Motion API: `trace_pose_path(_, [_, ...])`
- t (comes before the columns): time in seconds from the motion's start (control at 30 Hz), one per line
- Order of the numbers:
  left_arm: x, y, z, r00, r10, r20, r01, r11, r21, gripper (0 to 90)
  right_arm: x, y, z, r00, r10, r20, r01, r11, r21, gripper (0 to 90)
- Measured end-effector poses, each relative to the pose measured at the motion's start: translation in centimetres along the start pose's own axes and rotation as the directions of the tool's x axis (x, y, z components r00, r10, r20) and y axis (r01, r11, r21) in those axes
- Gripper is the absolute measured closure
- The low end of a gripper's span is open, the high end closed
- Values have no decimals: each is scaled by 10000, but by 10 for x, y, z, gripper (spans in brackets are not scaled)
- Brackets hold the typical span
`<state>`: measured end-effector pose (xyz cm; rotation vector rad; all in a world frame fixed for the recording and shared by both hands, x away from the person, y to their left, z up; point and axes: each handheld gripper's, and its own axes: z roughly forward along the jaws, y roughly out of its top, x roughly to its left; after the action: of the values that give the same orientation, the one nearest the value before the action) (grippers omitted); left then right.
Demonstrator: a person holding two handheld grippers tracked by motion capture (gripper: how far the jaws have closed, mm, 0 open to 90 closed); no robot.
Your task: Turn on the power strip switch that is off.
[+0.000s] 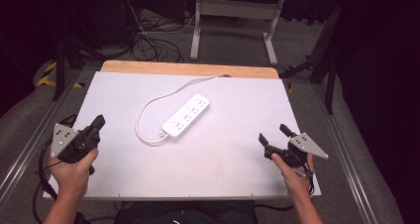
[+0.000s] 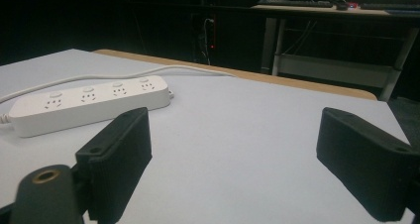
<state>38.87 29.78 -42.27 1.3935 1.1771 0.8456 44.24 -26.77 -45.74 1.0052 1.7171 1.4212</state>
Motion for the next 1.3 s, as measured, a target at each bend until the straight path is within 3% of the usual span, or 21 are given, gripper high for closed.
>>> trace_pose_path(0.07, [0,2,1,9999,-15,129,14,10000,75,900,0,0,-1,10000,-17,-57,17,10000,-25,140])
trace_pose_path(0.2, [-4,10,9,9979,583,297,-600,9964,594,900,-2,-1,-1,10000,63,-42,-63,10000,24,140])
trace_pose_path(0.4, [-9,18,26,9968,741,315,-762,9945,716,900,-3,-1,-2,9999,141,52,-142,9999,73,140])
trace_pose_path(0.53, [-17,26,45,9919,1120,605,-1176,9881,990,900,-2,-1,0,9999,140,-35,-139,9998,119,142])
trace_pose_path(0.8, [-27,43,72,9872,1384,792,-1488,9780,1459,900,-4,-1,-1,9995,330,-20,-329,9993,192,145])
trace_pose_path(0.93, [-34,55,87,9824,1694,787,-1809,9679,1747,900,-4,1,-3,9994,348,49,-348,9993,126,146])
trace_pose_path(1.1, [-41,58,99,9782,1876,891,-2024,9570,2079,900,-2,1,-2,9997,254,-11,-253,9996,143,148])
trace_pose_path(1.13, [-45,58,106,9738,2031,1020,-2217,9479,2289,900,-2,1,-1,9996,296,-47,-295,9994,187,148])
trace_pose_path(1.17, [-47,58,109,9716,2116,1057,-2312,9440,2353,900,-3,1,-1,9997,243,-80,-241,9995,215,148])
trace_pose_path(1.2, [-47,58,109,9716,2116,1057,-2312,9440,2353,900,-3,1,-1,9997,243,-80,-241,9995,215,148])
trace_pose_path(1.23, [-50,59,115,9690,2199,1125,-2417,9378,2490,900,-3,1,0,9994,329,-81,-327,9992,251,148])
trace_pose_path(1.3, [-52,59,118,9682,2219,1151,-2448,9351,2563,900,-3,1,2,9995,306,-100,-303,9993,236,150])
